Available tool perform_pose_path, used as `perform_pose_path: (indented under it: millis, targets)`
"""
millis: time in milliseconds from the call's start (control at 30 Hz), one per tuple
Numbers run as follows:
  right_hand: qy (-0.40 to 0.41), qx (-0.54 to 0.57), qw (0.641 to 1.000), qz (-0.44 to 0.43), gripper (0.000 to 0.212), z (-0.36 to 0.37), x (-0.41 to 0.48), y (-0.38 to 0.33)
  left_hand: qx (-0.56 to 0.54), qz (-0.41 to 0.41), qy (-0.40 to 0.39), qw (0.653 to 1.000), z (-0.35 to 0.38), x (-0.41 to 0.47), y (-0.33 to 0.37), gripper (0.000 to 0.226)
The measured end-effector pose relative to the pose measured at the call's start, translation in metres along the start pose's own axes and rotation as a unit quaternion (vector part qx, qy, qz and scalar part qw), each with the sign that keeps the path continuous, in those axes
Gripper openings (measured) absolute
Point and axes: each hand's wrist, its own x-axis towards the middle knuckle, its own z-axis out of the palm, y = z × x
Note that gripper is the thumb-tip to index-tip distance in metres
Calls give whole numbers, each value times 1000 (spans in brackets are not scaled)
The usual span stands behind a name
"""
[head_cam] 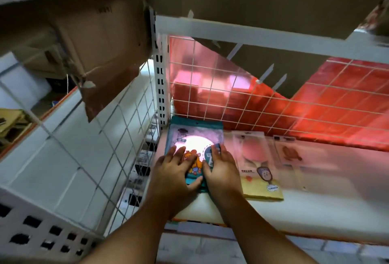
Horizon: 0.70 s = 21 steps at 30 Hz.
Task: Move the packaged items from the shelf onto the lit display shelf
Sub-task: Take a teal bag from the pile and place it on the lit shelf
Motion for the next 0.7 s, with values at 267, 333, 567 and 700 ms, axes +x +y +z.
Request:
perform_pose_path:
  millis: [267,333,567,700]
  targets:
    - [-19,-43,999,-3,70,1,2,2,-2,-8,-1,1000,8,5,0,78]
    - [-22,-45,999,-10,70,2,5,3,2,-13,-5,1000,8,6,0,78]
    - [-20,-15,999,-21,70,5,6,10,28,-21,-19,999,9,7,2,78]
    - [-18,9,999,-31,70,3,5,11,28,-20,-5,999,7,6,0,77]
